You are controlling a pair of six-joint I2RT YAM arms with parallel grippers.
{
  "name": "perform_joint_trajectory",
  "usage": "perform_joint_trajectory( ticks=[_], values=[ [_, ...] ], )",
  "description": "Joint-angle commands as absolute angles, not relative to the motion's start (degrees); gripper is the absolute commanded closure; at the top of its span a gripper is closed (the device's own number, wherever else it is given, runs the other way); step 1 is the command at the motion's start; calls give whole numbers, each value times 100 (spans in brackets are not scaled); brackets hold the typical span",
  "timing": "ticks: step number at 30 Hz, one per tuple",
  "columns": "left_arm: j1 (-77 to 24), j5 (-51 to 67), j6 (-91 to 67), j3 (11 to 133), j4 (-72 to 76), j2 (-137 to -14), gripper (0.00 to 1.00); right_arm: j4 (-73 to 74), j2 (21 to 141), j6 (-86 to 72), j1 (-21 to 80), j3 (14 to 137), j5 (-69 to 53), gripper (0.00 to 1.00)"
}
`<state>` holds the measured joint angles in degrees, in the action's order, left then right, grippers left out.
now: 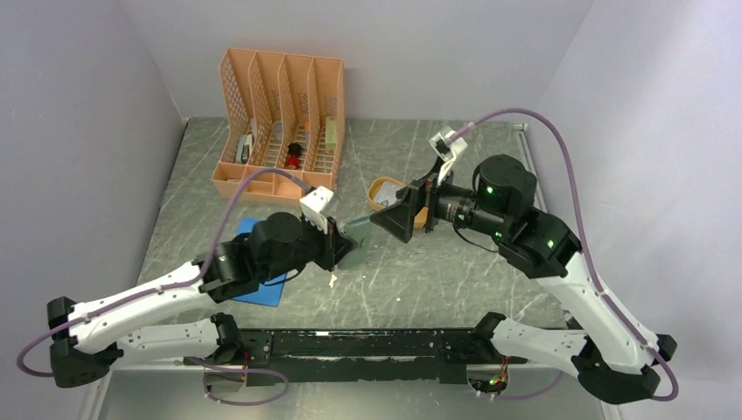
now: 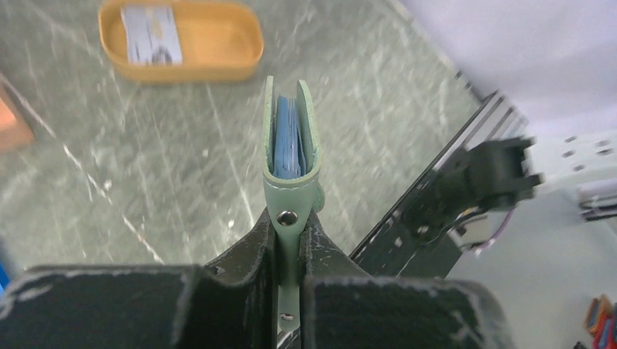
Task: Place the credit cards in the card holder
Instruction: Place the card holder at the center of the board.
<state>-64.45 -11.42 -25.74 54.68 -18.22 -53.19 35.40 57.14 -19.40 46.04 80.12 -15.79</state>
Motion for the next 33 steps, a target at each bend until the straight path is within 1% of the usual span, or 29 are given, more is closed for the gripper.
perform_joint_trajectory(
  ticks=[1,5,8,11,15,16,20,24,25,27,28,30,33],
  values=[
    [-6469,-831,-3020,4684,-976,-5464,95,3015,5221,-1971,4587,7358,-783,0],
    [-6453,-292,-3363,3803,9,-5895,95,2538,4944,-2095,4588,6694,-272,0],
    [-6403,19,-3586,3348,805,-6513,95,2513,4971,-2203,4588,6451,-33,0],
    [-6227,288,-3544,3247,1182,-7184,95,2430,4992,-2310,4588,6239,-15,0],
    [-5943,452,-3499,3190,1316,-7852,95,2377,4958,-2368,4588,6098,-97,0],
    [-5890,452,-3523,3164,1299,-7971,91,2398,4951,-2368,4588,6081,-101,0],
    [-5736,355,-3546,3069,1054,-8201,59,2476,4880,-2331,4589,6020,-5,0],
    [-5731,16,-3536,3200,384,-7861,32,2514,4857,-2291,4587,5990,141,0],
    [-5733,-242,-3549,3283,128,-7726,25,2526,4864,-2285,4588,6000,167,0],
    [-5735,-618,-3578,3542,-477,-7444,16,2531,4882,-2269,4588,6016,222,0],
    [-5738,-779,-3619,3678,-739,-7293,14,2531,4886,-2267,4587,6020,272,0],
    [-5732,-1101,-3711,3918,-1269,-6947,12,2542,4879,-2284,4588,6033,458,0],
    [-5731,-1521,-3732,4198,-1704,-6335,11,2622,4898,-2483,4588,6057,1081,0]
  ],
)
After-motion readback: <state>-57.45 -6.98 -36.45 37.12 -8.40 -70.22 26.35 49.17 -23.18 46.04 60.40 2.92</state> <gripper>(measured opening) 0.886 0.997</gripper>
